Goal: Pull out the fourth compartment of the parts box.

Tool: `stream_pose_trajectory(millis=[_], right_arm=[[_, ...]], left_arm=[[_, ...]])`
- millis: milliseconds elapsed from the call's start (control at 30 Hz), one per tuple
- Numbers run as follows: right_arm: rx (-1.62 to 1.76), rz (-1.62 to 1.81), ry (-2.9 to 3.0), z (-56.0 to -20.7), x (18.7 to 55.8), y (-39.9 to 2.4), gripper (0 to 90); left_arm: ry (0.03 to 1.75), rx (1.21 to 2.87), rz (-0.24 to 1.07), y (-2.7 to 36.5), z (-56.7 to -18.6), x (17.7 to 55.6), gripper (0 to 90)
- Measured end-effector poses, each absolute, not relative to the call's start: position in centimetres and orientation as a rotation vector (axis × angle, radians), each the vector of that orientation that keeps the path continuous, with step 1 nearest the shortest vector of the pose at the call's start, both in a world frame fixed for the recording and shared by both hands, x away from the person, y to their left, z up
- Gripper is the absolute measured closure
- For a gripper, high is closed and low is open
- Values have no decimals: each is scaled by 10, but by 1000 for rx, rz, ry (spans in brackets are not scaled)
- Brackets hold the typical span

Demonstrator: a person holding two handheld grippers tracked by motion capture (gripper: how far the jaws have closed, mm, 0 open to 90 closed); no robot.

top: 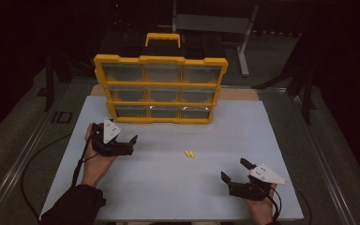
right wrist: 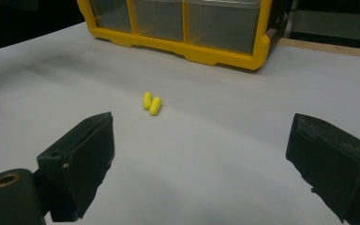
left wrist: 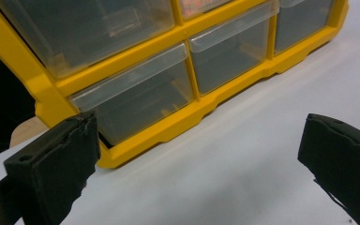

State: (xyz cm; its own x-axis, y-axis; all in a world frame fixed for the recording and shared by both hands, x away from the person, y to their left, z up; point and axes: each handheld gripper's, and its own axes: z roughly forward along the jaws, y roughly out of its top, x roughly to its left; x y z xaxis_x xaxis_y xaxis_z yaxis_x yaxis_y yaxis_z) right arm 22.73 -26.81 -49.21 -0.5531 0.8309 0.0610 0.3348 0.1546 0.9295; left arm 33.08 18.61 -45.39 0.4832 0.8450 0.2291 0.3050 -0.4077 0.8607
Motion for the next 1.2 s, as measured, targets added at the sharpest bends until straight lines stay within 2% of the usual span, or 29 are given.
stream_pose_trajectory(millis=[667, 1200], right_arm=[[1104, 1395, 1973, -492, 228, -267, 79], [1101, 1398, 1975, -493, 228, -267, 79]], left_arm=[[967, 1951, 907, 185, -443, 352, 0], [922, 2051, 1030, 177, -431, 368, 0]])
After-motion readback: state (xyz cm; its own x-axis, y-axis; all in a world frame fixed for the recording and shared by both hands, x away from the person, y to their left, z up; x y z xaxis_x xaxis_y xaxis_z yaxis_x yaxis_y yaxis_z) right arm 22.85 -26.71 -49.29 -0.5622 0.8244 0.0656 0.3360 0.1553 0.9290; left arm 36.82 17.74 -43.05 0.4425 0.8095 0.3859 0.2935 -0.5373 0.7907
